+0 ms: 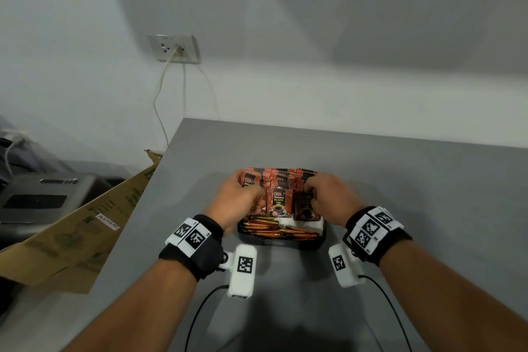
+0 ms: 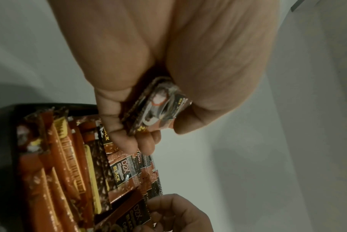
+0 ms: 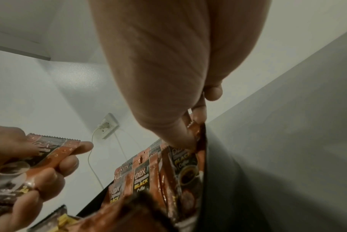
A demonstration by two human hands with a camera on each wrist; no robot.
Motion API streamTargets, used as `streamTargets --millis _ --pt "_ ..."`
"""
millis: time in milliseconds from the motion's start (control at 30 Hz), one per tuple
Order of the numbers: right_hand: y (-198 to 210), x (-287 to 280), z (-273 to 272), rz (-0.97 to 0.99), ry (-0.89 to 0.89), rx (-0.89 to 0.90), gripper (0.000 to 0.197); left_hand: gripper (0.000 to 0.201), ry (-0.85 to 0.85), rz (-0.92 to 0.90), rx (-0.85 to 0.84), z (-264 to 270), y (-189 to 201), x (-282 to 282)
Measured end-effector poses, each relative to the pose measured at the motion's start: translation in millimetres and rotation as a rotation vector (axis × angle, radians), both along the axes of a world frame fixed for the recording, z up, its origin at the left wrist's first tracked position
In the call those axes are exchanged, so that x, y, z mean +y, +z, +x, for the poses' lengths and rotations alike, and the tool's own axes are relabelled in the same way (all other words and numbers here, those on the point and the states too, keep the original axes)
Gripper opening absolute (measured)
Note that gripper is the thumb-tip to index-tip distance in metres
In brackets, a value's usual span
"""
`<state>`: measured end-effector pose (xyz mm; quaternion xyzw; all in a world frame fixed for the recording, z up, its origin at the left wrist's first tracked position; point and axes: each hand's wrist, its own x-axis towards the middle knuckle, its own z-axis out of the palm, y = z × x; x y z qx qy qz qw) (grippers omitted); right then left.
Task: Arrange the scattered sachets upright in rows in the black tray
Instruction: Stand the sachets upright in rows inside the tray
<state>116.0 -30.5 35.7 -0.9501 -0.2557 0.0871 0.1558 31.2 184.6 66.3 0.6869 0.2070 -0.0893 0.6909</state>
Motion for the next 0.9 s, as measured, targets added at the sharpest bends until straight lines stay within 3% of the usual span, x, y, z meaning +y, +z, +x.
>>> streamTargets --millis 100,200,267,367,433,600,700,900 --pt "-1 -3 -2 0.025 -0.018 -0.007 0.025 0.038 0.011 -0.065 0.021 0 2 -3" --pt "8 -6 -3 0.069 -0.042 -0.013 0.025 0.034 -0.034 -0.119 0.009 -1 7 -8" --pt "20 -5 -4 0.184 -0.062 0.003 0.021 0.033 -0.065 -0.117 -0.022 1 11 -11" --pt "45 8 -10 0.449 -0.08 0.168 0.021 0.041 -0.093 -0.063 -0.086 4 14 -17" --pt "56 18 -13 0.503 -0.045 0.245 0.023 0.044 -0.108 -0.014 -0.126 7 18 -21" --pt "61 28 -7 0.496 -0.092 0.173 0.012 0.034 0.023 0.014 -0.102 11 21 -17" --pt "51 30 -3 0.347 -0.103 0.204 0.014 0.022 0.143 0.003 -0.069 13 20 -4" --pt "26 42 -8 0.058 -0.037 0.198 0.023 0.018 0.093 0.03 -0.035 6 17 9"
